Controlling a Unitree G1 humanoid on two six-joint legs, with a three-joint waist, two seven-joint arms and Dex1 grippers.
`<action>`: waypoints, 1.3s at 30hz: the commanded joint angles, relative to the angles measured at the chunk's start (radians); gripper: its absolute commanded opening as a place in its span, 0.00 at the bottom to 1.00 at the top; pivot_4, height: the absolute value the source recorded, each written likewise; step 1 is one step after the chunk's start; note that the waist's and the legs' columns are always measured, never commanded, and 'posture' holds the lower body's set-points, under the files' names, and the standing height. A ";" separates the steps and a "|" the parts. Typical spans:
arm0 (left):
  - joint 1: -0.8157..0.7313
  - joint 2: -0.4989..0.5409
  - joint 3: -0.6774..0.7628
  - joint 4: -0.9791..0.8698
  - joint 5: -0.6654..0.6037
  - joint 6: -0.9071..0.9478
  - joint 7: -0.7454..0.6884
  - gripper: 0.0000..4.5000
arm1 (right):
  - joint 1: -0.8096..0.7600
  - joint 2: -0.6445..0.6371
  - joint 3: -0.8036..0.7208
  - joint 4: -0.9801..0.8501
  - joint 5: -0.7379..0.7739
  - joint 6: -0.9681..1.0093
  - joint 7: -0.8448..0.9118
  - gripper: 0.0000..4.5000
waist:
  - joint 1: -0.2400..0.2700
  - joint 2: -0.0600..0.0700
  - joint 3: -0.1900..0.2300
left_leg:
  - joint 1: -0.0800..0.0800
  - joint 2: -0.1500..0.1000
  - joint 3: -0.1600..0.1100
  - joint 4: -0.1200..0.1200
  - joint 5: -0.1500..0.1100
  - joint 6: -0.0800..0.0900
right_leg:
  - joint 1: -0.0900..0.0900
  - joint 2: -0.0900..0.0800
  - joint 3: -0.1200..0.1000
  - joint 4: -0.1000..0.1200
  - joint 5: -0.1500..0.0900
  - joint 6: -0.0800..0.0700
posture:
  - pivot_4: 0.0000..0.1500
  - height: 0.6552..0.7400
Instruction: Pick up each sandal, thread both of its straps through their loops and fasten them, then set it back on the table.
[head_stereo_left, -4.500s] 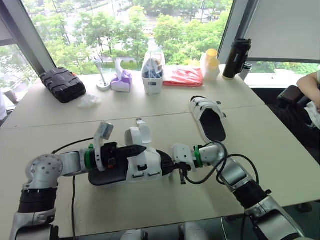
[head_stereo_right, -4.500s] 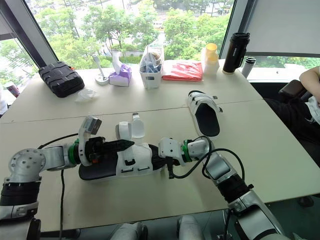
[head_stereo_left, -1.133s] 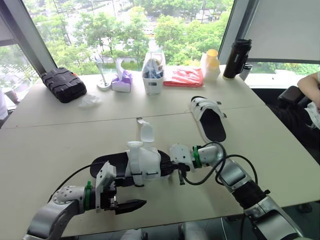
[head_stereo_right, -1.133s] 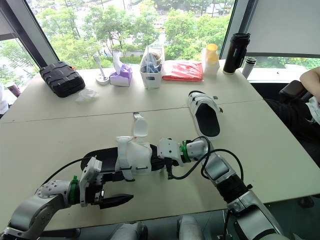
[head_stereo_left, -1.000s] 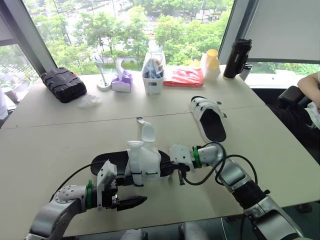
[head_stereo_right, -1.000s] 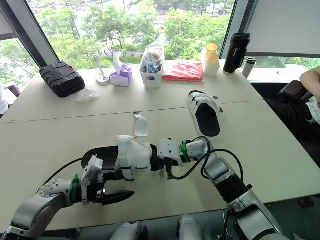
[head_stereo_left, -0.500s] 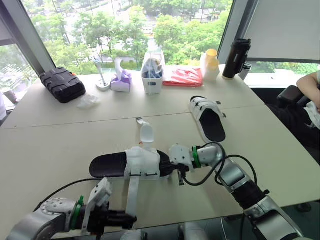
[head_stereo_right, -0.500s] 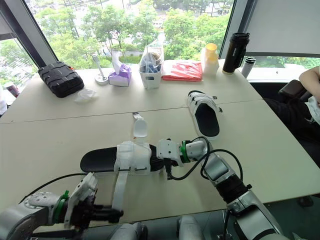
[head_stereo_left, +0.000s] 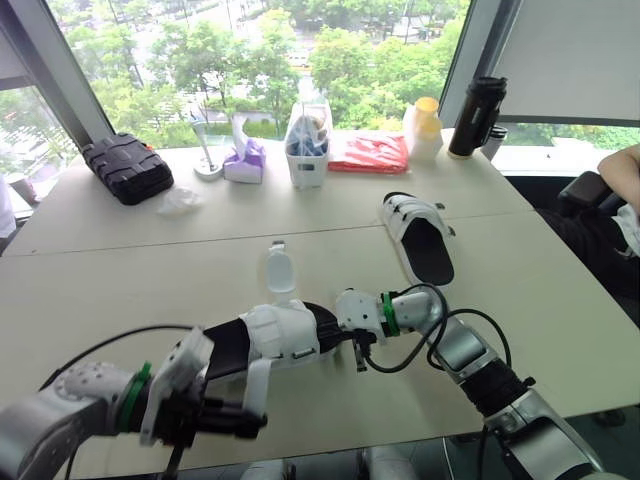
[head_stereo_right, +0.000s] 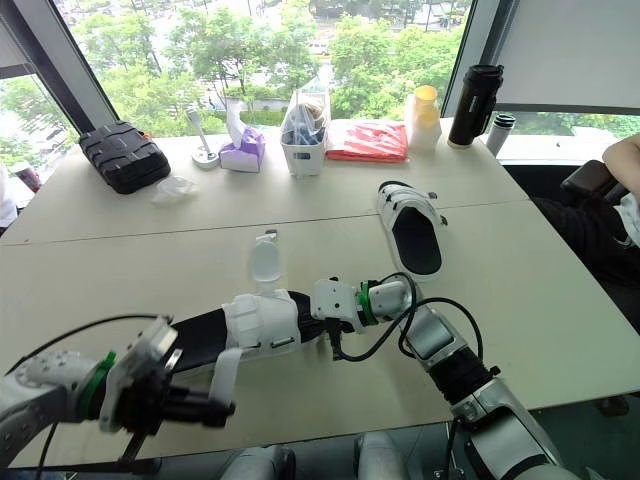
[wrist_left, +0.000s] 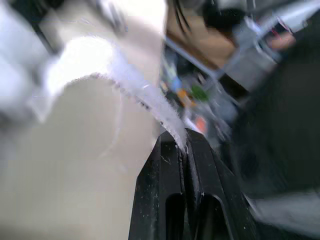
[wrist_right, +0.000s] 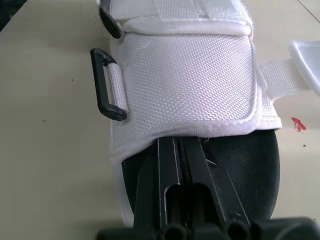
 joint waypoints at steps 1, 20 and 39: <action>-0.084 -0.064 0.036 0.061 -0.066 0.028 0.081 0.01 | 0.002 0.001 0.015 0.014 -0.021 0.004 0.001 0.00 | -0.002 0.000 0.000 | 0.000 0.000 0.000 0.000 0.000 0.000 | 0.000 0.000 0.000 0.000 0.000 0.001 | 1.00 1.00; -0.282 -0.319 0.087 0.327 -0.214 0.251 0.381 0.86 | 0.004 -0.004 0.014 0.004 -0.024 0.012 -0.006 0.00 | 0.004 -0.001 -0.001 | 0.000 -0.001 -0.001 0.000 0.001 -0.003 | 0.000 -0.001 0.000 0.001 0.002 0.003 | 1.00 1.00; -0.456 -0.462 0.192 0.387 -0.427 0.345 0.673 0.86 | 0.010 -0.006 0.016 -0.002 -0.022 0.015 -0.006 0.00 | 0.005 -0.002 -0.001 | -0.001 -0.002 -0.001 0.001 0.003 -0.006 | 0.000 -0.001 0.000 0.001 0.003 0.002 | 1.00 1.00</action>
